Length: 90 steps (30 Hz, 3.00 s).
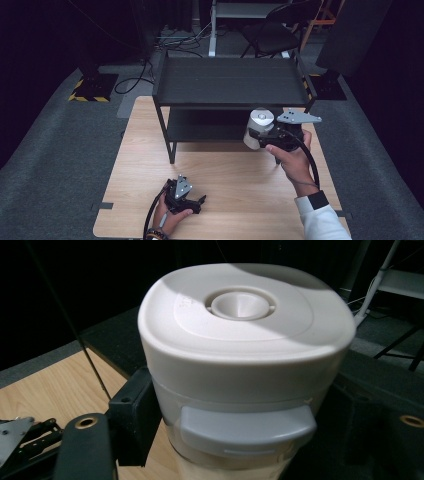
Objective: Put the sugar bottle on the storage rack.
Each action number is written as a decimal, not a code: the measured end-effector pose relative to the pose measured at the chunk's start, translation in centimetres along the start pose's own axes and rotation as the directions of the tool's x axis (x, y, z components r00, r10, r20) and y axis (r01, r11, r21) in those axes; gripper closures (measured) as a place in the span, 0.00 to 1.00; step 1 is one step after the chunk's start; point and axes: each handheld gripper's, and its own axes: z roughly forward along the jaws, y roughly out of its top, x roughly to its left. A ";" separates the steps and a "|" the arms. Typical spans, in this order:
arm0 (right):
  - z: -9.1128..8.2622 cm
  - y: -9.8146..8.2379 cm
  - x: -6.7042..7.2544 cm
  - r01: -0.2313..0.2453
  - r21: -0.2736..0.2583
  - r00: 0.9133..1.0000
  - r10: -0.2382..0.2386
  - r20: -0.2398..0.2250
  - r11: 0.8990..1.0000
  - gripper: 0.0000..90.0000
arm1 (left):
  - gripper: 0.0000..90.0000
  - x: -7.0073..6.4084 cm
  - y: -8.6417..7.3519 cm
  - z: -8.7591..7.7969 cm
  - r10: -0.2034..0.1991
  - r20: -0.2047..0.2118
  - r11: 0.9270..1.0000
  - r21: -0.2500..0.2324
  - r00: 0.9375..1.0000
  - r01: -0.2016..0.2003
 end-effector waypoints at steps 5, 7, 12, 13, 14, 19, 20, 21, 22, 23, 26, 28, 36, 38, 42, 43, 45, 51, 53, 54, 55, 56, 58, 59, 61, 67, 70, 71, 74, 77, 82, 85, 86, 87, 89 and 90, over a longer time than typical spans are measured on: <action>0.8 0.5 0.5 0.006 -0.004 1.000 -0.006 0.028 1.000 0.31 | 0.01 0.0 0.0 0.0 0.001 0.000 1.000 0.001 1.000 -0.001; 1.2 0.7 0.6 0.008 -0.005 0.999 -0.008 0.038 1.000 0.31 | 0.01 0.0 0.0 0.0 0.001 0.000 1.000 0.001 1.000 -0.001; 1.9 0.6 1.2 0.016 -0.012 0.998 -0.015 0.063 1.000 0.31 | 0.01 0.0 0.0 0.0 0.000 0.002 1.000 0.000 1.000 0.000; 2.2 0.5 1.5 0.022 -0.014 0.997 -0.021 0.081 1.000 0.31 | 0.01 0.0 0.0 0.0 0.002 0.001 1.000 0.001 1.000 -0.002; 2.4 0.5 1.6 0.026 -0.013 0.996 -0.025 0.087 1.000 0.31 | 0.01 0.0 0.0 0.0 0.002 0.001 1.000 0.001 1.000 -0.002; 2.9 0.4 1.4 0.015 -0.014 0.996 -0.014 0.086 1.000 0.31 | 0.01 0.0 0.0 0.0 0.000 0.001 1.000 0.001 1.000 0.000; 3.1 0.3 1.4 0.007 -0.014 0.996 -0.006 0.086 1.000 0.31 | 0.01 0.0 0.0 0.0 0.000 0.002 1.000 0.001 1.000 0.000; 3.3 0.3 1.4 0.007 -0.014 0.996 -0.006 0.089 1.000 0.31 | 0.01 0.0 0.0 0.0 0.000 0.001 1.000 0.000 1.000 0.000; 3.5 0.2 1.3 0.000 -0.010 0.996 0.001 0.089 1.000 0.31 | 0.01 0.0 0.0 0.0 0.002 0.001 1.000 0.000 1.000 -0.002; 3.7 0.1 1.3 -0.002 -0.009 0.996 0.003 0.089 1.000 0.31 | 0.01 0.0 0.0 0.0 0.001 0.002 1.000 0.001 1.000 -0.001; 3.9 0.0 1.3 -0.022 -0.009 0.995 0.023 0.096 1.000 0.31 | 0.01 0.0 0.0 0.0 0.003 0.001 1.000 0.000 1.000 -0.003; 4.0 -0.2 1.1 -0.027 -0.017 0.995 0.028 0.092 1.000 0.31 | 0.01 0.0 0.0 0.0 0.000 0.002 1.000 0.000 1.000 0.000; 4.1 -0.8 1.2 -0.028 -0.039 0.994 0.031 0.102 0.999 0.30 | 0.01 0.0 0.0 0.0 0.001 0.002 1.000 0.000 1.000 -0.001; 4.1 -0.9 1.2 -0.011 -0.040 0.995 0.015 0.102 0.999 0.30 | 0.01 0.0 0.0 0.0 0.000 0.002 1.000 0.000 1.000 0.000; 3.9 -0.9 1.6 0.026 -0.054 0.993 -0.020 0.120 0.998 0.24 | 0.01 0.0 0.0 0.0 0.002 0.002 1.000 0.000 1.000 -0.002; 3.8 -0.8 1.7 0.034 -0.062 0.993 -0.026 0.119 0.997 0.22 | 0.01 0.0 0.0 0.0 0.002 0.002 1.000 0.000 1.000 -0.002; 3.7 -0.8 1.8 0.040 -0.074 0.992 -0.031 0.122 0.996 0.18 | 0.01 0.0 0.0 0.0 0.002 0.002 1.000 0.000 1.000 -0.002; 3.0 -0.8 1.9 0.045 -0.096 0.991 -0.032 0.132 0.994 0.07 | 0.01 0.0 0.0 0.0 0.001 0.001 1.000 -0.001 1.000 -0.001; 2.6 -0.7 1.6 0.037 -0.094 0.993 -0.026 0.113 0.995 0.05 | 0.01 0.0 0.0 0.0 0.003 0.001 1.000 0.000 1.000 -0.003; 2.4 -0.7 1.7 0.048 -0.085 0.991 -0.037 0.125 0.995 0.05 | 0.01 0.0 0.0 0.0 0.001 0.001 1.000 -0.001 1.000 -0.001; 2.3 -0.7 1.8 0.057 -0.079 0.990 -0.047 0.131 0.995 0.04 | 0.01 0.0 0.0 0.0 0.001 0.001 1.000 -0.001 1.000 -0.001; 2.0 -0.7 1.7 0.062 -0.076 0.991 -0.052 0.124 0.995 0.03 | 0.01 0.0 0.0 0.0 0.001 0.001 1.000 -0.001 1.000 -0.001; 1.5 -1.0 1.6 0.059 -0.077 0.991 -0.050 0.121 0.995 0.03 | 0.01 0.0 0.0 0.0 0.001 0.001 1.000 -0.001 1.000 -0.001; 1.3 -1.1 1.5 0.057 -0.083 0.993 -0.048 0.111 0.995 0.03 | 0.01 0.0 0.0 0.0 0.001 0.000 1.000 -0.001 1.000 -0.001; 0.9 -1.4 1.7 0.064 -0.077 0.991 -0.055 0.120 0.995 0.03 | 0.01 0.0 0.0 0.0 0.000 0.000 1.000 -0.001 1.000 0.000; -0.3 -2.7 1.5 0.058 -0.083 0.992 -0.048 0.116 0.995 0.02 | 0.01 -0.1 0.0 0.0 0.001 -0.002 1.000 -0.001 1.000 -0.001; -0.8 -3.2 1.5 0.058 -0.081 0.993 -0.049 0.108 0.995 0.02 | 0.01 -0.1 0.0 0.0 0.001 -0.003 1.000 -0.001 1.000 -0.001; -1.0 -3.5 1.6 0.060 -0.075 0.992 -0.051 0.114 0.995 0.02 | 0.01 -0.1 0.0 0.0 -0.001 -0.002 1.000 -0.001 1.000 0.001; -1.5 -4.5 1.6 0.052 -0.080 0.993 -0.043 0.112 0.995 0.02 | 0.01 -0.1 0.0 0.0 -0.002 -0.004 1.000 -0.001 1.000 0.002; -2.0 -5.8 1.7 0.048 -0.071 0.993 -0.040 0.108 0.996 0.02 | 0.01 -0.1 0.0 0.0 -0.001 -0.005 1.000 -0.001 1.000 0.001; -2.5 -7.2 1.8 0.045 -0.062 0.994 -0.039 0.103 0.997 0.03 | 0.01 -0.1 0.0 0.0 -0.001 -0.006 1.000 -0.001 1.000 0.001; -2.7 -7.7 1.8 0.046 -0.055 0.994 -0.040 0.104 0.997 0.03 | 0.01 -0.1 0.0 0.0 -0.001 -0.006 1.000 -0.001 1.000 0.001; -2.8 -8.1 1.8 0.039 -0.053 0.994 -0.033 0.103 0.998 0.02 | 0.01 -0.1 0.0 0.0 -0.001 -0.006 1.000 -0.001 1.000 0.001; -2.9 -8.4 1.8 0.035 -0.053 0.995 -0.030 0.099 0.998 0.03 | 0.01 -0.2 0.0 0.0 -0.001 -0.006 1.000 -0.001 1.000 0.001; -2.9 -8.9 1.9 0.040 -0.041 0.994 -0.036 0.100 0.998 0.03 | 0.01 -0.2 0.0 0.0 -0.001 -0.007 1.000 -0.001 1.000 0.001; -3.0 -9.1 2.0 0.045 -0.031 0.994 -0.042 0.103 0.998 0.03 | 0.01 -0.2 0.0 0.0 -0.001 -0.007 1.000 -0.001 1.000 0.001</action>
